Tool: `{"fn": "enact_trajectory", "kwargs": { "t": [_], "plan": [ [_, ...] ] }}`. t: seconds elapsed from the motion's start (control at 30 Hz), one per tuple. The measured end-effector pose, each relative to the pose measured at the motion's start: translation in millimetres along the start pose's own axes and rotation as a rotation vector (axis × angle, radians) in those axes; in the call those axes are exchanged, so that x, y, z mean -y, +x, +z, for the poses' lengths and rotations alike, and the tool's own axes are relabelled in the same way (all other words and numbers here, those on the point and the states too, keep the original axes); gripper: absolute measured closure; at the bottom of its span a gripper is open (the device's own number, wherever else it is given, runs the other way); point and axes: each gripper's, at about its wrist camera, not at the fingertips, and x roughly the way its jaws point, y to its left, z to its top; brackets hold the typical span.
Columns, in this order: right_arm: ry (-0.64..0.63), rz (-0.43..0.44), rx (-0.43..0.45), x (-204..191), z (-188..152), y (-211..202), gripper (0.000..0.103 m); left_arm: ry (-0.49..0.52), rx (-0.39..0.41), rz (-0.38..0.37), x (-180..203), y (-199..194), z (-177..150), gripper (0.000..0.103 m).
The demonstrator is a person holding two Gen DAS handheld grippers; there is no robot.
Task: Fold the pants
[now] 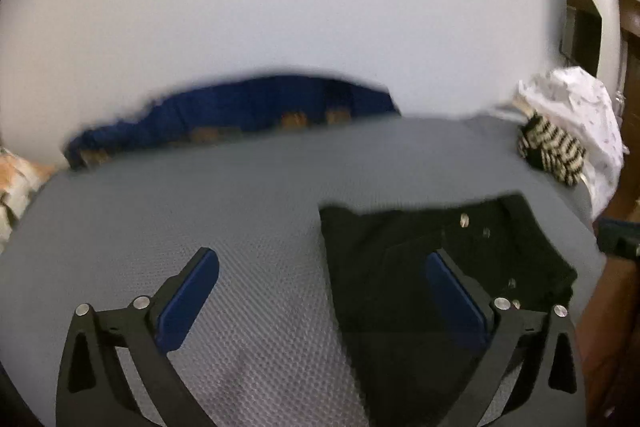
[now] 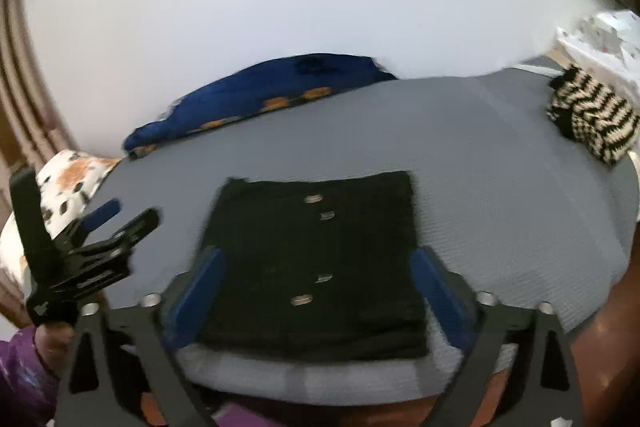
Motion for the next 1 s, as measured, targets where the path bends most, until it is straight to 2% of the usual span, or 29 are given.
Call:
{"fn": "enact_trajectory", "kwargs": {
  "t": [0.03, 0.07, 0.13, 0.17, 0.2, 0.27, 0.3, 0.4, 0.43, 0.5, 0.57, 0.73, 0.83, 0.93, 1.0],
  "plan": [
    [0.019, 0.023, -0.041, 17, 4, 8, 0.002, -0.025, -0.068, -0.063, -7, 15, 1, 0.001],
    [0.031, 0.020, -0.071, 35, 7, 17, 0.002, -0.045, -0.118, -0.092, -12, 27, 1, 0.001],
    [0.042, 0.008, -0.130, 61, 9, 33, 0.002, -0.077, -0.210, -0.091, -21, 51, -1, 0.001],
    [0.067, 0.049, -0.173, 77, 9, 45, 0.002, -0.104, -0.257, -0.132, -26, 63, -3, 0.001],
    [0.097, 0.088, -0.196, 88, 9, 53, 0.002, -0.136, -0.299, -0.207, -29, 74, -4, 0.001],
    [0.147, 0.127, -0.229, 107, 6, 67, 0.002, -0.173, -0.346, -0.302, -30, 88, -3, 0.001],
    [0.175, 0.154, -0.237, 115, 5, 75, 0.002, -0.171, -0.365, -0.326, -28, 95, -2, 0.001],
    [0.256, 0.280, -0.268, 130, -2, 96, 0.002, -0.114, -0.414, -0.342, -17, 113, 2, 0.001],
    [0.271, 0.310, -0.283, 133, -5, 103, 0.002, -0.093, -0.415, -0.344, -14, 113, 3, 0.001],
    [0.262, 0.334, -0.267, 133, -7, 107, 0.001, 0.019, -0.408, -0.293, 2, 117, 4, 0.001],
    [0.251, 0.373, -0.279, 128, -7, 110, 0.001, 0.068, -0.400, -0.263, 11, 119, 5, 0.001],
    [0.136, 0.438, -0.319, 96, -4, 123, 0.000, 0.015, -0.364, -0.235, 18, 127, 3, 0.000],
    [0.062, 0.413, -0.322, 80, -2, 128, 0.000, 0.020, -0.336, -0.208, 27, 134, 5, 0.000],
    [0.051, 0.434, -0.314, 80, 0, 130, 0.000, 0.024, -0.331, -0.215, 27, 136, 5, 0.000],
    [0.033, 0.437, -0.316, 79, 2, 131, 0.005, 0.036, -0.325, -0.220, 29, 137, 5, 0.000]
  ]
}}
